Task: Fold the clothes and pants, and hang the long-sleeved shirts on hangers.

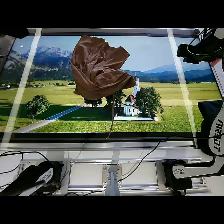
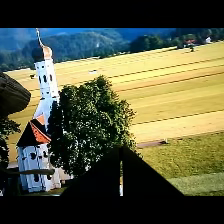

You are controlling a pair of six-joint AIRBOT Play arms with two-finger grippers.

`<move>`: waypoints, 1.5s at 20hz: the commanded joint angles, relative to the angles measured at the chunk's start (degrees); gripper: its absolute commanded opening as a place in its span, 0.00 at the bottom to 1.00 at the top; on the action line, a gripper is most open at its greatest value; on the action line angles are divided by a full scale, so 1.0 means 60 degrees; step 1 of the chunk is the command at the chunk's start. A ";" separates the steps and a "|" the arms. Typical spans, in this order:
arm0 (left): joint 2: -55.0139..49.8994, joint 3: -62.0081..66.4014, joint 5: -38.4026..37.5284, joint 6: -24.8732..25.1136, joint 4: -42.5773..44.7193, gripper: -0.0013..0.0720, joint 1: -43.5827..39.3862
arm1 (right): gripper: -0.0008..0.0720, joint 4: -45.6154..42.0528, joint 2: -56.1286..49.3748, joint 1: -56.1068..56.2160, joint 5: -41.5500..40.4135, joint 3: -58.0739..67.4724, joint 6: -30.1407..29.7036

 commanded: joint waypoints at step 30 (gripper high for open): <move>-0.0007 -0.0004 -0.0062 -0.0036 -0.0004 0.04 -0.0007 | 0.06 0.0532 0.0007 -0.0007 -0.0929 0.0000 0.0004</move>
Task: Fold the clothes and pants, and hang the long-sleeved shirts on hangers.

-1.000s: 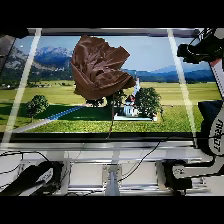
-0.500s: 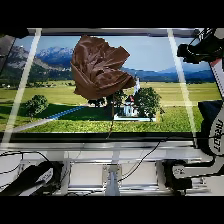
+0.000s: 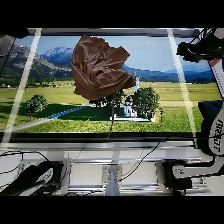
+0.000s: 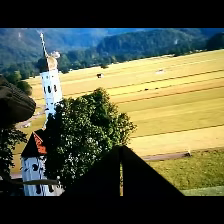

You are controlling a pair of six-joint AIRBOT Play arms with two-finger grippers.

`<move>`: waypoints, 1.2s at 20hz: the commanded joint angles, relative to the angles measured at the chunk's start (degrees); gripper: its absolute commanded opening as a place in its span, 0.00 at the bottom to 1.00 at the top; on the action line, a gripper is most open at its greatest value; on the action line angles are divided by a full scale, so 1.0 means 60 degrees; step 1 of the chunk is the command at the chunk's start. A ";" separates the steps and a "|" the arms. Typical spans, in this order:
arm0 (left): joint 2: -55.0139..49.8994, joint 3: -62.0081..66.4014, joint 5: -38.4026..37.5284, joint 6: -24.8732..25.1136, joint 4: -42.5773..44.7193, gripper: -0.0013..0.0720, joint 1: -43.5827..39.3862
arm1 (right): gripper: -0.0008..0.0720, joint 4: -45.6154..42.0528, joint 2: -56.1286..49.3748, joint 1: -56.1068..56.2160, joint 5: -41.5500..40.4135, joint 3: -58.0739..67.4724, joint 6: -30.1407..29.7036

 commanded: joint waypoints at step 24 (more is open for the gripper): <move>-0.2142 -0.1880 -0.2153 0.0164 0.0251 0.04 0.0546 | 0.05 0.1982 -0.0259 -0.0040 -0.0244 -0.3096 -0.3388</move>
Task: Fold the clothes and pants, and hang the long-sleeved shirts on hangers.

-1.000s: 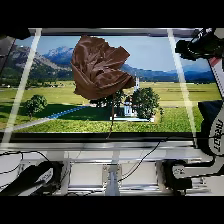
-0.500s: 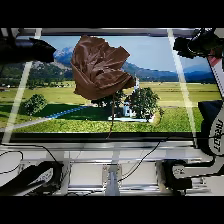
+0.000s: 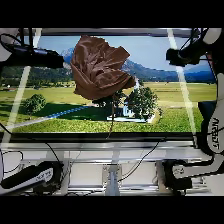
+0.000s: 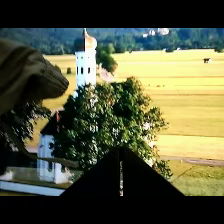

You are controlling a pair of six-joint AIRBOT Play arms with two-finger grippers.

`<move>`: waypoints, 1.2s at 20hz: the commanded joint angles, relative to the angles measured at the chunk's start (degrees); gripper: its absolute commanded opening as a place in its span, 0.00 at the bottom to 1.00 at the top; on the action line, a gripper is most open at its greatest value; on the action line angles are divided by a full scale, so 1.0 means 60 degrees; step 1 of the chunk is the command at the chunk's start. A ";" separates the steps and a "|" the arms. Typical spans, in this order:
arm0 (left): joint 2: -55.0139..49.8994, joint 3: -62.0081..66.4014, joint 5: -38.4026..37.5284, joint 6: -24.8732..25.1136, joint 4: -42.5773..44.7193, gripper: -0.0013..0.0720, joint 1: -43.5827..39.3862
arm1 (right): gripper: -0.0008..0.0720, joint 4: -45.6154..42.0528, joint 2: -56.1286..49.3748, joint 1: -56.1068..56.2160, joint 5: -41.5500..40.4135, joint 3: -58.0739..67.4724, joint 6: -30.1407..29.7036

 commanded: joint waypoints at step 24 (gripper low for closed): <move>0.0543 -0.1756 -0.0204 0.0171 -0.0117 0.04 0.2295 | 0.69 0.2925 -0.1861 0.1566 -0.7894 -0.4251 -0.5683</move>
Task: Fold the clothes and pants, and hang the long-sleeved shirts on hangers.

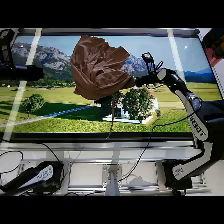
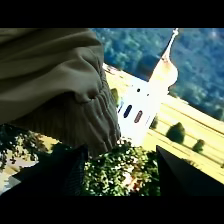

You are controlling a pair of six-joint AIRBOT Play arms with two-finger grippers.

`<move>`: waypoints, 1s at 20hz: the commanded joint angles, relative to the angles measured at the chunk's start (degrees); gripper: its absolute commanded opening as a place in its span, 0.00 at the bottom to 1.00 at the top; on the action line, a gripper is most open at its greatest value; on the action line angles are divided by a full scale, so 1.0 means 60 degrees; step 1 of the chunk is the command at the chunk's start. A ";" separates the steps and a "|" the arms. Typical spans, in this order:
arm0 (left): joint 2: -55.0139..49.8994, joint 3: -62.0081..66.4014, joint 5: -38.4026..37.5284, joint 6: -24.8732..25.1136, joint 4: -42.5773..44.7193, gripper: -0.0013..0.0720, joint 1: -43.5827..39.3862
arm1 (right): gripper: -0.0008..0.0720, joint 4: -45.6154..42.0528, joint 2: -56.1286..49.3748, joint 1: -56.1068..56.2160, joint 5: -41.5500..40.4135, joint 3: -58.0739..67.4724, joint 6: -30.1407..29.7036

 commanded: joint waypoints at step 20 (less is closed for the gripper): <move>-0.1060 0.0000 0.0219 -0.0004 -0.0790 0.05 0.0004 | 0.06 0.0004 -0.1410 0.0550 0.2514 0.2102 0.0543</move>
